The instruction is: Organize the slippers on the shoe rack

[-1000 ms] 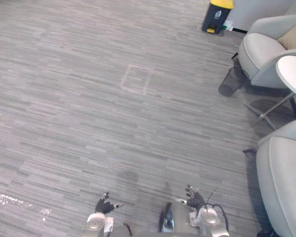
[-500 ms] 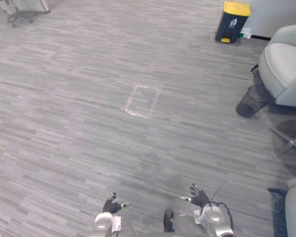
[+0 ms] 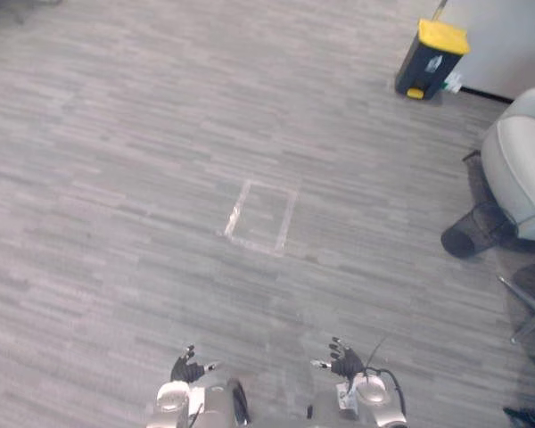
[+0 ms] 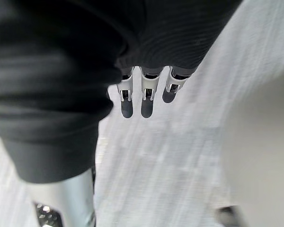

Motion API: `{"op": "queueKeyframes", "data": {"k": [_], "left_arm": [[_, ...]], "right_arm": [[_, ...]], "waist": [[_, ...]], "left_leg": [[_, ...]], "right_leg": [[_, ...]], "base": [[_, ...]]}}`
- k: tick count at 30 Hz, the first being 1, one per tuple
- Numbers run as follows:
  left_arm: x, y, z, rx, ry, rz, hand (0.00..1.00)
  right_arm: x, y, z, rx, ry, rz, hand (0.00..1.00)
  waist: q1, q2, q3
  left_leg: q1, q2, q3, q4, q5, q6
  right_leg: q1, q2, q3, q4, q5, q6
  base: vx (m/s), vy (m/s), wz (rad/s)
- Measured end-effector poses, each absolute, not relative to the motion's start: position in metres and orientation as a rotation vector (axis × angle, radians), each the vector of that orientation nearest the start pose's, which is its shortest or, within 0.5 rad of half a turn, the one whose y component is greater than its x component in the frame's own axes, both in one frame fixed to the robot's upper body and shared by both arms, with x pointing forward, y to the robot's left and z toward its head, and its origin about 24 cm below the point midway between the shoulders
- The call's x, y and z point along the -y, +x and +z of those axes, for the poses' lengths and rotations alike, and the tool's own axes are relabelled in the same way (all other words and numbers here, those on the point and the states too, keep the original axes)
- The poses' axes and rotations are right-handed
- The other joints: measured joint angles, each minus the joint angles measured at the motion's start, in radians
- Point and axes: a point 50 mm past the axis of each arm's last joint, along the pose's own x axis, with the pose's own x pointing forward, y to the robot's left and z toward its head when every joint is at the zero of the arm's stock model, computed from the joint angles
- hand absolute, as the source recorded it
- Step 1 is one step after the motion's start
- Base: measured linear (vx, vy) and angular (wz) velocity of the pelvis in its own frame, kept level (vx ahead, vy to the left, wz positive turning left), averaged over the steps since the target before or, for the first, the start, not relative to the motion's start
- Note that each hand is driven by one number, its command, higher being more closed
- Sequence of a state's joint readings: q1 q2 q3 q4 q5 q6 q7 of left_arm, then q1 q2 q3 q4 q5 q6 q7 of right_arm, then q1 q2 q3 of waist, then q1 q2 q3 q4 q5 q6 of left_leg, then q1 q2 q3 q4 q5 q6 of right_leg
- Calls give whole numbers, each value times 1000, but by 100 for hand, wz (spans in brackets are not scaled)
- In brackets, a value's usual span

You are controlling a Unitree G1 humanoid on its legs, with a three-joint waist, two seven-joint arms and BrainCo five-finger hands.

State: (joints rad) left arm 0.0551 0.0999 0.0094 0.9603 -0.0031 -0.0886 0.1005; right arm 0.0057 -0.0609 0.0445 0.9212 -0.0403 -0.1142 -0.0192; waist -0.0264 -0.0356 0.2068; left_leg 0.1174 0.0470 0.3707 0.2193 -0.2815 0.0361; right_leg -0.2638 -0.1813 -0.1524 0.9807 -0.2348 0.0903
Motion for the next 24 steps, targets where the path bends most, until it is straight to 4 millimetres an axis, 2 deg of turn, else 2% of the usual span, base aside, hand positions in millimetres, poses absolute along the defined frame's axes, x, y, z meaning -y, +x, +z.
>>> {"op": "queueKeyframes", "data": {"k": [1, 3, 4, 5, 6, 7, 8, 9, 10, 11, 12, 13, 14, 16, 17, 19, 20, 21, 22, 23, 24], "left_arm": [[-194, 132, -145, -917, 127, 158, 0], [-191, 138, -143, -902, 126, 149, 0], [-190, 142, -142, -891, 131, 138, 0], [-189, 142, -142, -891, 143, 124, 0], [-190, 141, -142, -892, 150, 119, 0], [-189, 136, -144, -910, 155, 114, 0], [-183, 135, -146, -917, 139, 106, 0], [-178, 135, -146, -915, 128, 99, 0], [-173, 138, -146, -910, 110, 98, 0], [-168, 131, -149, -931, 73, 114, 0], [-168, 129, -149, -935, 72, 114, 0], [-171, 130, -148, -925, 78, 116, 0], [-174, 133, -146, -911, 86, 119, 0], [-175, 136, -144, -895, 88, 121, 0], [-176, 138, -143, -887, 86, 123, 0], [-177, 143, -141, -869, 91, 123, 0], [-178, 145, -140, -861, 97, 120, 0], [-178, 147, -139, -857, 111, 109, 0], [-176, 146, -140, -862, 112, 101, 0], [-178, 144, -141, -873, 118, 102, 0], [-184, 142, -143, -891, 137, 112, 0]], "right_arm": [[166, 160, -133, -808, -123, 18, 0], [173, 164, -131, -791, -135, 10, 0], [175, 167, -128, -769, -135, 0, 0], [176, 165, -128, -772, -134, -5, 0], [175, 160, -131, -786, -129, -7, 0], [177, 160, -130, -784, -121, -16, 0], [180, 164, -129, -781, -131, -18, 0], [182, 163, -129, -785, -128, -27, 0], [184, 164, -128, -782, -119, -39, 0], [187, 162, -129, -796, -125, -45, 0], [187, 161, -130, -802, -126, -46, 0], [187, 156, -133, -820, -122, -50, 0], [186, 150, -135, -838, -111, -54, 0], [186, 146, -138, -855, -105, -59, 0], [186, 146, -138, -854, -92, -67, 0], [187, 147, -137, -850, -74, -90, 0], [187, 147, -137, -850, -65, -103, 0], [188, 147, -137, -847, -64, -107, 0], [192, 146, -137, -851, -74, -110, 0], [189, 143, -139, -866, -71, -108, 0], [181, 136, -143, -882, -51, -94, 0]], "waist": [[-6, 2, 1], [-33, 16, 9], [-45, 22, 13], [-49, 14, 8], [-49, 2, 1], [-57, -6, -8], [-53, 29, -20], [-55, 45, -22], [-56, 66, -11], [-47, 98, 0], [-46, 99, 0], [-39, 95, 4], [-33, 69, 15], [-30, 59, 8], [-28, 57, 7], [-16, 51, 9], [-11, 42, 15], [-9, 36, 15], [-6, 50, 8], [-3, 45, 2], [-22, 24, -10]], "left_leg": [[24, 2, -2, -17, 0, 0], [74, 23, -24, -44, 0, 0], [103, 35, -34, -61, 0, -1], [137, 26, -43, -82, -4, -27], [172, 22, -58, -78, -23, -68], [206, 39, -89, -48, -51, -116], [178, 79, -108, 50, -48, -132], [119, 110, -132, 183, -28, -149], [50, 156, -144, 367, 35, -163], [-52, 246, -147, 660, 138, -167], [-60, 258, -142, 701, 132, -167], [-95, 290, -114, 804, 109, -157], [-138, 304, -74, 862, 76, -139], [-212, 304, -33, 833, 36, -127], [-256, 297, -17, 765, 12, -128], [-330, 241, -37, 541, -9, -131], [-351, 191, -78, 402, 0, -134], [-360, 130, -163, 202, 59, -142], [-359, 109, -221, 102, 183, -161], [-343, 92, -214, 118, 206, -126], [-348, 76, -192, 182, 122, -110]], "right_leg": [[-26, 9, -20, -51, -15, -16], [-89, 52, -49, -301, -15, -42], [-105, 75, -49, -494, 39, -48], [-96, 86, -43, -685, 134, -47], [-95, 89, -28, -745, 208, -62], [-106, 96, 14, -662, 316, -94], [-121, 108, -8, -575, 237, -110], [-112, 111, -24, -552, 193, -107], [-73, 125, -41, -555, 158, -118], [33, 168, -43, -606, 121, -142], [52, 173, -43, -614, 114, -146], [128, 187, -33, -651, 98, -152], [220, 187, -20, -708, 83, -151], [304, 185, 1, -780, 78, -149], [340, 182, 16, -812, 80, -146], [383, 161, 61, -851, 78, -144], [397, 135, 80, -855, 68, -127], [412, 107, 109, -857, 45, -91], [416, 108, 140, -859, 25, -62], [431, 85, 174, -859, 10, -40], [407, 59, 188, -786, 10, -38]], "base": [[539, 7, 23], [497, -56, 49], [568, -131, 68], [571, -150, 61], [623, -222, 62], [662, -289, 39], [802, -372, 38], [653, -294, 20], [746, -250, 10], [495, -131, -7], [759, -146, -26], [625, -83, -21], [723, -86, -21], [457, -5, -25], [471, 43, -45], [474, 149, -59], [405, 216, -74], [402, 269, -82], [434, 289, -91], [613, 393, -77], [450, 271, -52]]}}
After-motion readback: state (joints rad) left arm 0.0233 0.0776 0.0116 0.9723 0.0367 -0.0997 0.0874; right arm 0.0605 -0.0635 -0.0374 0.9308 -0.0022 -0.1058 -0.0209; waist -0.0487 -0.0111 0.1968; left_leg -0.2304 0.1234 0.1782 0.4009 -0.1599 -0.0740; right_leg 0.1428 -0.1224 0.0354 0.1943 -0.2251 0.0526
